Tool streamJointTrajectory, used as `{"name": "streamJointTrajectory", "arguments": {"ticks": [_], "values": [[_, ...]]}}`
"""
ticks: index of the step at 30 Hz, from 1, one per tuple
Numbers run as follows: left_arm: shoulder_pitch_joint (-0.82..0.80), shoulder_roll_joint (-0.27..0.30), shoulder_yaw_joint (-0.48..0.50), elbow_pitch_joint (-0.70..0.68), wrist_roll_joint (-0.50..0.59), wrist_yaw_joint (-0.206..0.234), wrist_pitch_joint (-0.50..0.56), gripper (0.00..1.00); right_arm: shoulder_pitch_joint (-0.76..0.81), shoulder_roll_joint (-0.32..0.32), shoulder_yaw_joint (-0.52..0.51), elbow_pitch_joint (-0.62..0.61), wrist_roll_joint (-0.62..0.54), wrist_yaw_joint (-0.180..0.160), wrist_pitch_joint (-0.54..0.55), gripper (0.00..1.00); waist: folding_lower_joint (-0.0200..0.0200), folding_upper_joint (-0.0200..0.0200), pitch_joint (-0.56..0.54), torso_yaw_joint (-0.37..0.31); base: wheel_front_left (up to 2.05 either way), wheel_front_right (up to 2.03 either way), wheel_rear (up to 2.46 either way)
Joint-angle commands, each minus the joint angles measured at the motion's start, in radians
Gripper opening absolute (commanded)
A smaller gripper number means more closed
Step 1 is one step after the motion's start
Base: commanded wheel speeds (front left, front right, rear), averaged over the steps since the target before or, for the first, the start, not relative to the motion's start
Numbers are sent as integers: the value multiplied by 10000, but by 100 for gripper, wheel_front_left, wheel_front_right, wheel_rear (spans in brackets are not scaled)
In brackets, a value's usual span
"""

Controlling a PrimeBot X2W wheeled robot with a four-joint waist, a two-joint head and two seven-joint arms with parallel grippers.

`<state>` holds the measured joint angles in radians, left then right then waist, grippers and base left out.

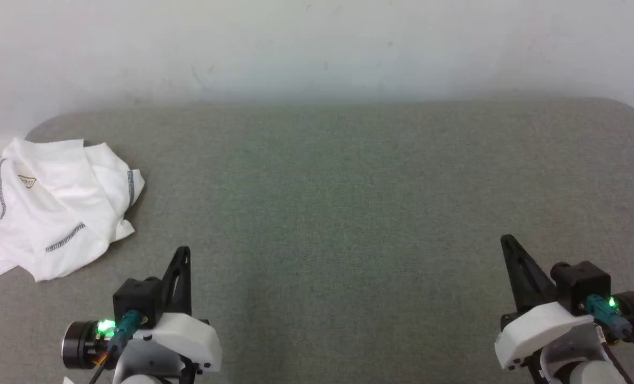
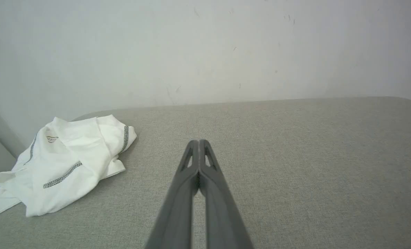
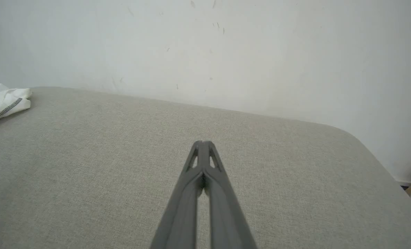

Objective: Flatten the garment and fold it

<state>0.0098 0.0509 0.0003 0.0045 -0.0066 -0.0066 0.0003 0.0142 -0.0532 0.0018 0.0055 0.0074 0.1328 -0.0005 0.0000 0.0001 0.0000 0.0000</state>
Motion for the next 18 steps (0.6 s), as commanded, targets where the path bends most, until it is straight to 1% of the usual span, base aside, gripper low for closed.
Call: {"name": "streamJointTrajectory", "arguments": {"ticks": [1,18], "values": [[-98,-7,-3,-45,66,66,-3,0,-142,30,-18,-55,-74,-21,5,0,0,-1,0,0,0,0,0],[-98,-7,-3,-45,66,66,-3,0,-142,30,-18,-55,-74,-21,5,0,0,-1,0,0,0,0,0]]}}
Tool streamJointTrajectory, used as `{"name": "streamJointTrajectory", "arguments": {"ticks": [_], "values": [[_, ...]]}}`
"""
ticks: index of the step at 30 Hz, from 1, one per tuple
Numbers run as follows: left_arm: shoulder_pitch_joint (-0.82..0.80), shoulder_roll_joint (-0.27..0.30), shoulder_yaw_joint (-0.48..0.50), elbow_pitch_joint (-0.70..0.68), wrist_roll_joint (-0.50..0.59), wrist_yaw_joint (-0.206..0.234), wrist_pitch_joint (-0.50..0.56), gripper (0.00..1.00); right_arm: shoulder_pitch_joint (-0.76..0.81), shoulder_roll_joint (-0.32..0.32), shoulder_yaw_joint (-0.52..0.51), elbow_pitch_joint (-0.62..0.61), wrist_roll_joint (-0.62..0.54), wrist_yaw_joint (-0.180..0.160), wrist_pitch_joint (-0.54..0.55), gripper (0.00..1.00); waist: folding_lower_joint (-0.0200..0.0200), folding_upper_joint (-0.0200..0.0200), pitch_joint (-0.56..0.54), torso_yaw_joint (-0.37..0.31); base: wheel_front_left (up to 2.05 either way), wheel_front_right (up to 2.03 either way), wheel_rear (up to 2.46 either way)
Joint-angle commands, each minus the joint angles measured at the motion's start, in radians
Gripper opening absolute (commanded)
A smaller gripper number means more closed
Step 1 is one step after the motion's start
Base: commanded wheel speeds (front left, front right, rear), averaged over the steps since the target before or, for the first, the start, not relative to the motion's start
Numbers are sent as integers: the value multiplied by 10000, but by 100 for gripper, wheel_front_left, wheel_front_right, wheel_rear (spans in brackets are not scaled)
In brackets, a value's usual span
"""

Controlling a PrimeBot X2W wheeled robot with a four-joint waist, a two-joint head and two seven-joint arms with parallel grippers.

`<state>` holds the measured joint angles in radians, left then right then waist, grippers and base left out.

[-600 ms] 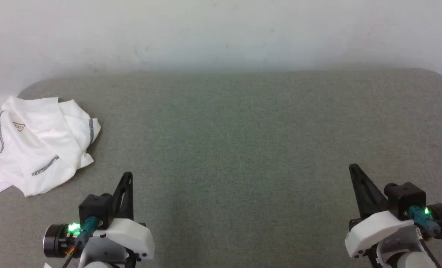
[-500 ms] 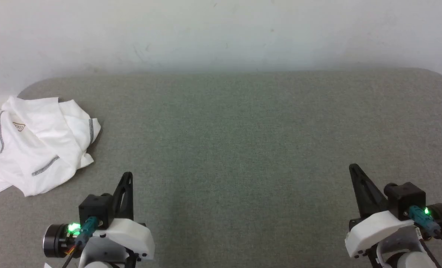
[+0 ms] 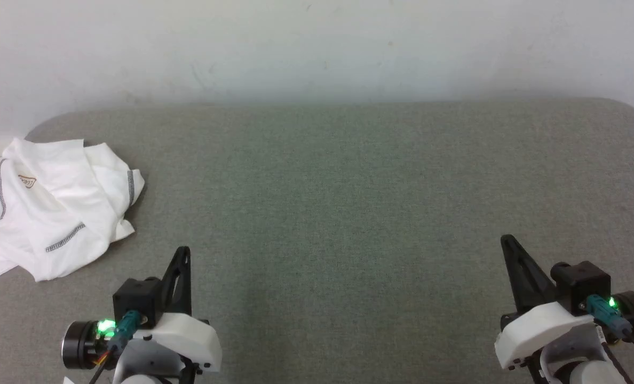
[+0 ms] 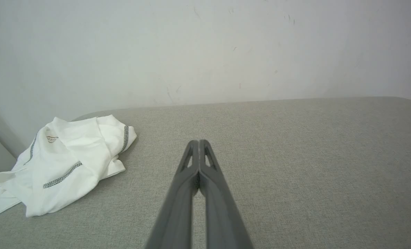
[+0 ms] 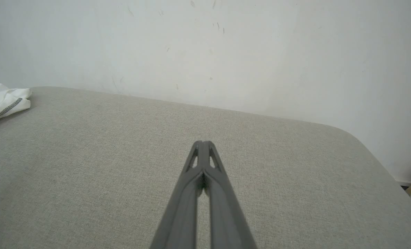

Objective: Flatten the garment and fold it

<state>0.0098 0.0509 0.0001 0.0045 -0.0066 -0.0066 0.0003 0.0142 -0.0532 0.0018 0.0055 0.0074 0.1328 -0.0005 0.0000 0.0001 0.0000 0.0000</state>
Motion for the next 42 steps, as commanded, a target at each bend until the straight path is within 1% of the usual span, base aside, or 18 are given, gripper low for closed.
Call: {"name": "streamJointTrajectory", "arguments": {"ticks": [1,42], "values": [[-98,-7,-1,-45,66,66,-3,0,-142,30,-18,-55,-74,-21,5,0,0,-1,0,0,0,0,0],[-98,-7,-1,-45,66,66,-3,0,-142,30,-18,-55,-74,-21,5,0,0,-1,0,0,0,0,0]]}}
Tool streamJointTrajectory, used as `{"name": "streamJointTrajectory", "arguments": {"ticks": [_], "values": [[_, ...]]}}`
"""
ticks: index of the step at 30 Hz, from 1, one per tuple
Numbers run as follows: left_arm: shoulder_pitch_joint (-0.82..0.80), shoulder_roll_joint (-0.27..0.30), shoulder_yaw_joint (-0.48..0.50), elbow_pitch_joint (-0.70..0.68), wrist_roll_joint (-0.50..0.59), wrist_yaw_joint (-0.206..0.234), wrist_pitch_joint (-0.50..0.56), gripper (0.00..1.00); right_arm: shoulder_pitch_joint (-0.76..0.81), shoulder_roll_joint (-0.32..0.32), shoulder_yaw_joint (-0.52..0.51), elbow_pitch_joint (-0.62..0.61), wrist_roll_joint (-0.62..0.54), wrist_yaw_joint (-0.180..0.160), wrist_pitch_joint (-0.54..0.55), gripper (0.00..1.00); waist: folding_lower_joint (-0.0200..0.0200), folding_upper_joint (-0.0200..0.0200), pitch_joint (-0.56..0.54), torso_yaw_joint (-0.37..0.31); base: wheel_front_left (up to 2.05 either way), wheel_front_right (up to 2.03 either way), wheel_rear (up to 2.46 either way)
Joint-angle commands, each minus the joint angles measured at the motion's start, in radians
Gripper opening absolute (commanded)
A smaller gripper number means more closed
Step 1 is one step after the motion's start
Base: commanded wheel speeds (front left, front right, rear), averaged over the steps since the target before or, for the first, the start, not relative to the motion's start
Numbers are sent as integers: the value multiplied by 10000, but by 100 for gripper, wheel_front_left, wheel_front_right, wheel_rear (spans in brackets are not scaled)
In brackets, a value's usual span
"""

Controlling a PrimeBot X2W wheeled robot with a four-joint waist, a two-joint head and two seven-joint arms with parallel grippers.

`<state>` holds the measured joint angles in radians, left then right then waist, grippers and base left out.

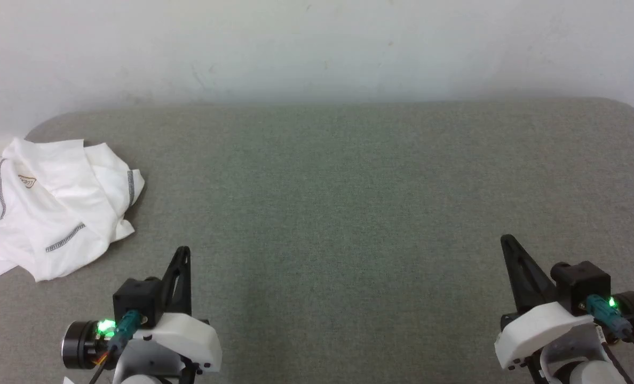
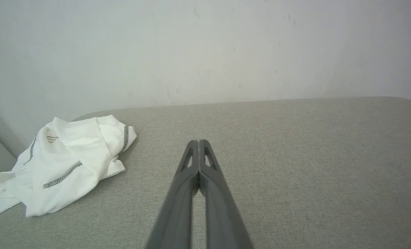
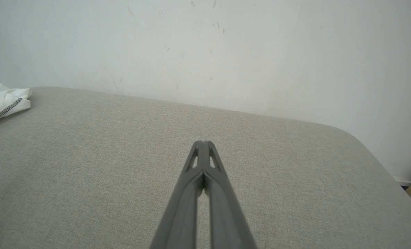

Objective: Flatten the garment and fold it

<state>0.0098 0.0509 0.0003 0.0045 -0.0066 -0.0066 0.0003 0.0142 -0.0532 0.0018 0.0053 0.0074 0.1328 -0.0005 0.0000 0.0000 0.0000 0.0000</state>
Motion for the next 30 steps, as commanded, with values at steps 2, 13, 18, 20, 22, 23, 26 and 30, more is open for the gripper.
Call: {"name": "streamJointTrajectory", "arguments": {"ticks": [2,13,18,20,22,23,26,30], "values": [[-98,-7,-3,-45,66,66,-3,0,-142,30,-18,-53,-74,-21,5,0,0,0,0,0,0,0,0],[-98,-7,-3,-45,66,66,-3,0,-142,30,-18,-53,-74,-21,5,0,0,0,0,0,0,0,0],[-98,-7,-3,-45,66,66,-3,0,-142,30,-18,-53,-74,-21,5,0,0,0,0,0,0,0,0],[-98,-7,-3,-45,66,66,-3,0,-142,30,-18,-53,-74,-21,5,0,0,0,0,0,0,0,0],[-98,-7,-3,-45,66,66,-3,0,-142,30,-18,-53,-74,-21,5,0,0,0,0,0,0,0,0],[-98,-7,-3,-45,66,66,-3,0,-142,30,-18,-53,-74,-21,5,0,0,0,0,0,0,0,0],[-98,-7,-3,-45,66,66,-3,0,-142,30,-18,-53,-74,-21,5,0,0,0,0,0,0,0,0],[-98,-7,-3,-45,66,66,-3,0,-142,30,-18,-53,-74,-21,5,0,0,0,0,0,0,0,0]]}}
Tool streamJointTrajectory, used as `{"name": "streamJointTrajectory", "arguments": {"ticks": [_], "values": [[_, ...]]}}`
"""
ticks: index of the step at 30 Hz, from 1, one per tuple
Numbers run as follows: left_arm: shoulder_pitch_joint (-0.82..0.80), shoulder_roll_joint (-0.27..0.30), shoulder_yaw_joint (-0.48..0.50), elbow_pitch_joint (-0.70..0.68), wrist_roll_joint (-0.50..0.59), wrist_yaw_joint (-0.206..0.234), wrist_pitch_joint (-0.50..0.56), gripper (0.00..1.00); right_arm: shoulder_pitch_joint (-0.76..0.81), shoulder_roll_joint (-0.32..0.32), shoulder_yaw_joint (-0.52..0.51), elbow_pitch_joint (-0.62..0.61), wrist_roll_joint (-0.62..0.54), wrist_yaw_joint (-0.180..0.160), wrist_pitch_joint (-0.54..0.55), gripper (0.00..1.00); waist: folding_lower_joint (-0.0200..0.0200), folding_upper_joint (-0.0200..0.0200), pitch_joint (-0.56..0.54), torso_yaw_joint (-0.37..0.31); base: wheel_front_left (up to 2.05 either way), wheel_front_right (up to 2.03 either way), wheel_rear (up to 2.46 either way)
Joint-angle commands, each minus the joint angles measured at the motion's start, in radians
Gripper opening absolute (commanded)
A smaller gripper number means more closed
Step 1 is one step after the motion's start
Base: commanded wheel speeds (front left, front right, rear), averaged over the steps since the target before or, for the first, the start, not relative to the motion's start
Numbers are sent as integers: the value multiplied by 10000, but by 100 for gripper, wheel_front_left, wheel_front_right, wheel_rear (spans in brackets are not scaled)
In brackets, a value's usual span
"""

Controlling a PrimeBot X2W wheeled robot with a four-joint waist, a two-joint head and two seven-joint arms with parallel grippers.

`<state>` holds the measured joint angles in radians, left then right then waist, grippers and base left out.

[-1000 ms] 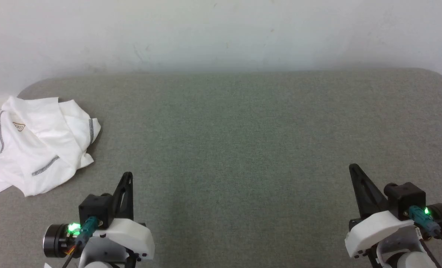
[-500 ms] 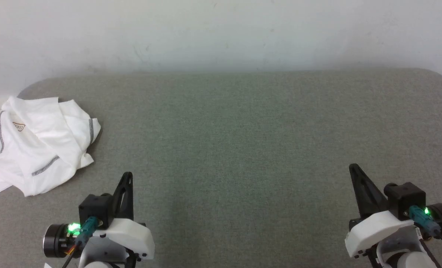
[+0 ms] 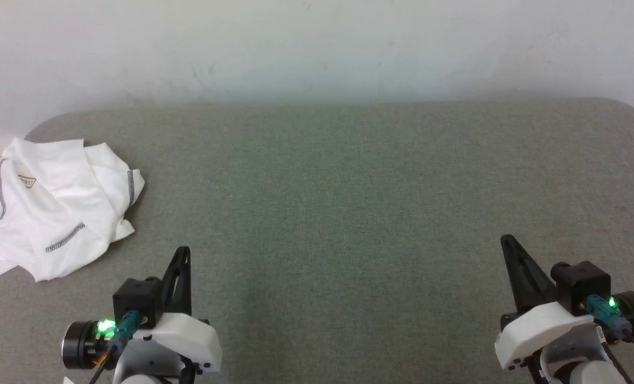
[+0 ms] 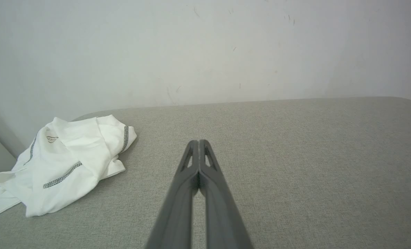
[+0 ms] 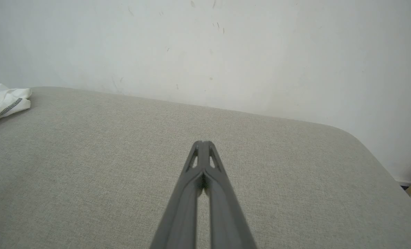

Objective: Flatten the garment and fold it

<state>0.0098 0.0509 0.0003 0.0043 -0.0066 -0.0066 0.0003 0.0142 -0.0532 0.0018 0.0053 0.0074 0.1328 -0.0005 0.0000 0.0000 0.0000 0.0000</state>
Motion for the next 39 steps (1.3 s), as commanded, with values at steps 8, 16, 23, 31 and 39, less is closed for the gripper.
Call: {"name": "streamJointTrajectory", "arguments": {"ticks": [8,16,23,31,39], "values": [[-98,-7,-3,-43,66,66,-3,0,-142,30,-18,-53,-74,-21,5,0,0,0,0,0,0,0,0],[-98,-7,-3,-43,66,66,-3,0,-142,30,-18,-53,-74,-21,5,0,0,0,0,0,0,0,0],[3,0,-5,12,-14,-6,-8,100,15,-4,3,17,12,0,-10,100,0,0,1,-1,0,0,0],[-47,0,-80,97,-284,-53,-176,100,13,-2,-35,55,149,-1,-177,100,0,0,6,-6,0,0,0],[-83,-1,-98,80,-587,-52,-344,100,26,1,-81,28,290,-3,-344,100,0,0,5,50,0,0,0]]}}
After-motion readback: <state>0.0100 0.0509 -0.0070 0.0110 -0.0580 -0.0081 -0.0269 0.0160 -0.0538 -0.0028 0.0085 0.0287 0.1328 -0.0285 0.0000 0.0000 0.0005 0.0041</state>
